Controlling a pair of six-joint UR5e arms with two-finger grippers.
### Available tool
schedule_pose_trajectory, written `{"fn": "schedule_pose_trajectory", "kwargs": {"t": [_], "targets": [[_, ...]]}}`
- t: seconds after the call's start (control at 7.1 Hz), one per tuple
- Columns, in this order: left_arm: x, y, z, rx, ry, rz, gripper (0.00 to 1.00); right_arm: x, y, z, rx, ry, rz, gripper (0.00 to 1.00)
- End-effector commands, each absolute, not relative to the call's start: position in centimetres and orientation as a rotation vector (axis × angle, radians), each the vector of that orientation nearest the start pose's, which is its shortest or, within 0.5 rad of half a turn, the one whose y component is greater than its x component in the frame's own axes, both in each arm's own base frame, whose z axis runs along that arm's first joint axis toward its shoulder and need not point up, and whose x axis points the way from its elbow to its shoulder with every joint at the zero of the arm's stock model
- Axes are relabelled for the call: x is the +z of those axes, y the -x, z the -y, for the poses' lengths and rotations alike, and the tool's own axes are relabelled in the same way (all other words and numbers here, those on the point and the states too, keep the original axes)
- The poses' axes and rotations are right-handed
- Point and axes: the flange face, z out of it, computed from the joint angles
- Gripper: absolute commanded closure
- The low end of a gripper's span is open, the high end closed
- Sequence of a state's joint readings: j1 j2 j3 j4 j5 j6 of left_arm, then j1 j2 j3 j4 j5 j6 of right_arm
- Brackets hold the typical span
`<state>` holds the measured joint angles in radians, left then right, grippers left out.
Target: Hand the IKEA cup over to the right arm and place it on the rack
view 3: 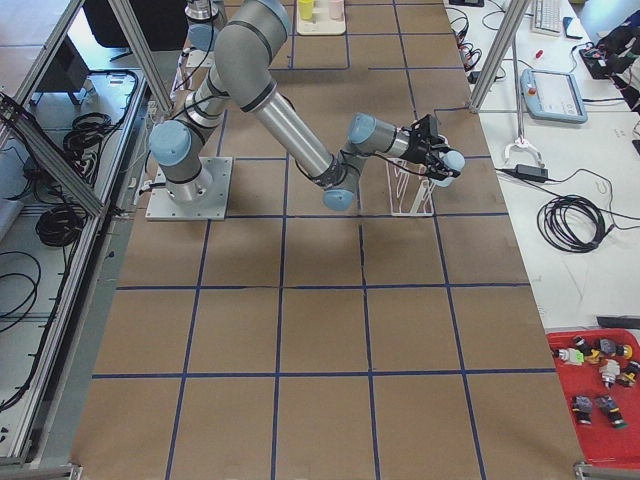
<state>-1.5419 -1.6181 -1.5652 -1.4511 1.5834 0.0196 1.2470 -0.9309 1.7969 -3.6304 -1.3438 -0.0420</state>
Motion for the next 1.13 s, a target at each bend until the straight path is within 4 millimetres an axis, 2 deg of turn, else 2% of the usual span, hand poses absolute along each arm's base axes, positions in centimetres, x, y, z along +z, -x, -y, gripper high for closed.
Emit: {"fn": "schedule_pose_trajectory", "kwargs": {"t": [0.0,0.14,0.42,0.7,0.84,0.99], "targets": [[48.1,11.1,52.1,-0.126,0.018,-3.124,0.00,26.8,5.2,65.2,-1.780,-0.169,-2.600,0.00],[48.1,11.0,52.1,-0.124,0.022,-3.124,0.00,27.4,4.9,65.3,-1.760,-0.166,-2.607,0.00],[48.1,11.0,52.1,-0.124,0.022,-3.125,0.00,32.7,4.6,64.6,-1.666,-0.183,-2.650,0.00],[48.1,11.0,52.1,-0.124,0.025,-3.127,0.00,38.1,2.5,63.1,-1.557,-0.163,-2.682,0.00],[48.1,11.0,52.1,-0.124,0.027,-3.127,0.00,39.6,2.0,62.3,-1.428,-0.183,-2.733,0.00],[48.1,11.0,52.1,-0.122,0.032,-3.127,0.00,40.7,0.1,61.3,-1.242,-0.175,-2.785,0.00]]}}
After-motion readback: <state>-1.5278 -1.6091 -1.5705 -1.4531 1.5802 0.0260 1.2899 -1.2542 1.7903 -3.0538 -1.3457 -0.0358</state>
